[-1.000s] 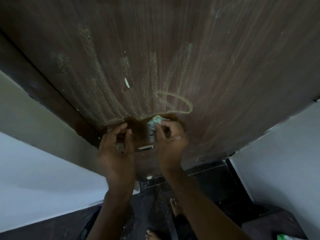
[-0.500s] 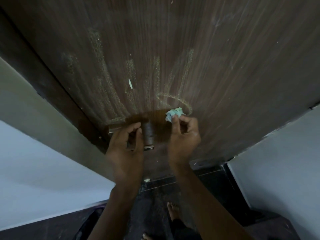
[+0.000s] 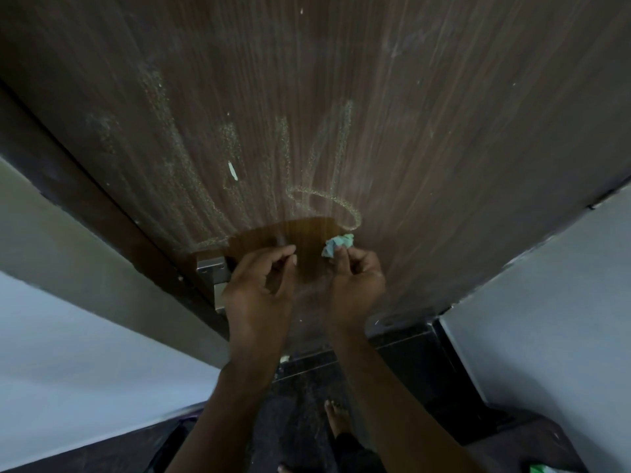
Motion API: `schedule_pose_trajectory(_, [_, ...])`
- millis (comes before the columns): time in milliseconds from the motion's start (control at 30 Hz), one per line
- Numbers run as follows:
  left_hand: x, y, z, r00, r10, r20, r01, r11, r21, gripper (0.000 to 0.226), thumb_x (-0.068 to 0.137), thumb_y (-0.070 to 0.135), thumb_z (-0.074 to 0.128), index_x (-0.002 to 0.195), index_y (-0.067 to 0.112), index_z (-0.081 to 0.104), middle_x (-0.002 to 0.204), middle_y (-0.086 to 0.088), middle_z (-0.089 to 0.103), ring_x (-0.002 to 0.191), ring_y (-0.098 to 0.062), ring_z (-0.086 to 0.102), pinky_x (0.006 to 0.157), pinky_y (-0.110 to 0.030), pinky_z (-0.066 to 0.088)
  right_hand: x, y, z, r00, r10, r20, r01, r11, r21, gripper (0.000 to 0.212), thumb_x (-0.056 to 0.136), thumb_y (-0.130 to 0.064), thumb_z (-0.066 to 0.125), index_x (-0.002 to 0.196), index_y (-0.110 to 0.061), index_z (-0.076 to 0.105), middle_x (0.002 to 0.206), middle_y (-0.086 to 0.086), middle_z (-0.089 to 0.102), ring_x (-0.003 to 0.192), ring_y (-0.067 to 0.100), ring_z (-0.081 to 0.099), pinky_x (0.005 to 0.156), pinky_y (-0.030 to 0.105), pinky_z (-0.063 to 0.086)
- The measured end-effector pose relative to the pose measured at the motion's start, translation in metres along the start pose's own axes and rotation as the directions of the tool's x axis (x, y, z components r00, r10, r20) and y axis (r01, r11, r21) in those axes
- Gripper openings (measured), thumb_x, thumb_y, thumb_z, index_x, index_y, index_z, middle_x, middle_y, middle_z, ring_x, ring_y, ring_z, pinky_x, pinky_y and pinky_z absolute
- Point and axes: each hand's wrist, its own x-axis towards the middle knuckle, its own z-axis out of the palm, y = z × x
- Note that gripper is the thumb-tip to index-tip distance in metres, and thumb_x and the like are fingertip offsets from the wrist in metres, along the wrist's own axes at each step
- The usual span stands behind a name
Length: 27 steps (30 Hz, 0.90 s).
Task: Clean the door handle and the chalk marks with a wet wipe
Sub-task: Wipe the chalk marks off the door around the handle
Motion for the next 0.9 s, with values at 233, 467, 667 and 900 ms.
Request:
schedule_pose_trajectory(233, [0.001,0.002,-0.002,0.999,0.024,-0.028,-0.023,0.999,0.025,0.015,0.091,0.014,0.071,0.105,0.012,0.077,0.104,0.0,0.073,0.094,0.002,0.061,0.084,0.001,0.042,0.017,-0.031,-0.004,0.991,-0.099,-0.086,0.109,0.986,0.126,0.011,0.091,-0.015,0.072,0.091,-0.025,0.067,0.087,0.004,0.074,0.08,0.019,0.074,0.067,0.029,0.062])
schedule_pose_trajectory(467, [0.0,0.003,-0.004,1.0,0.007,-0.031,-0.007,1.0,0.005,0.016,0.09,0.016,0.072,0.104,0.012,0.079,0.103,0.001,0.076,0.091,-0.001,0.066,0.085,0.0,0.044,0.008,-0.044,-0.005,0.951,-0.3,-0.071,0.303,0.952,0.035,0.016,0.085,0.002,0.074,0.091,-0.012,0.071,0.09,0.003,0.068,0.086,0.004,0.067,0.073,0.025,0.059])
schedule_pose_trajectory(667, [0.0,0.002,-0.006,0.997,0.034,-0.076,-0.034,0.999,-0.007,0.014,0.087,0.011,0.075,0.1,0.011,0.079,0.099,0.003,0.075,0.087,0.01,0.063,0.083,0.001,0.043,0.018,-0.051,-0.013,0.731,-0.679,0.068,0.68,0.718,-0.146,0.012,0.084,0.006,0.075,0.094,0.0,0.074,0.103,0.01,0.07,0.095,0.022,0.07,0.089,0.023,0.057])
schedule_pose_trajectory(900, [0.015,0.013,-0.011,0.993,0.049,-0.11,-0.051,0.999,-0.015,0.015,0.088,0.018,0.071,0.101,0.016,0.079,0.101,0.004,0.076,0.092,-0.001,0.067,0.09,0.001,0.04,0.018,-0.068,-0.012,0.603,-0.784,0.149,0.797,0.583,-0.161,0.013,0.087,0.006,0.073,0.1,0.004,0.073,0.1,0.015,0.072,0.092,0.024,0.071,0.082,0.037,0.062])
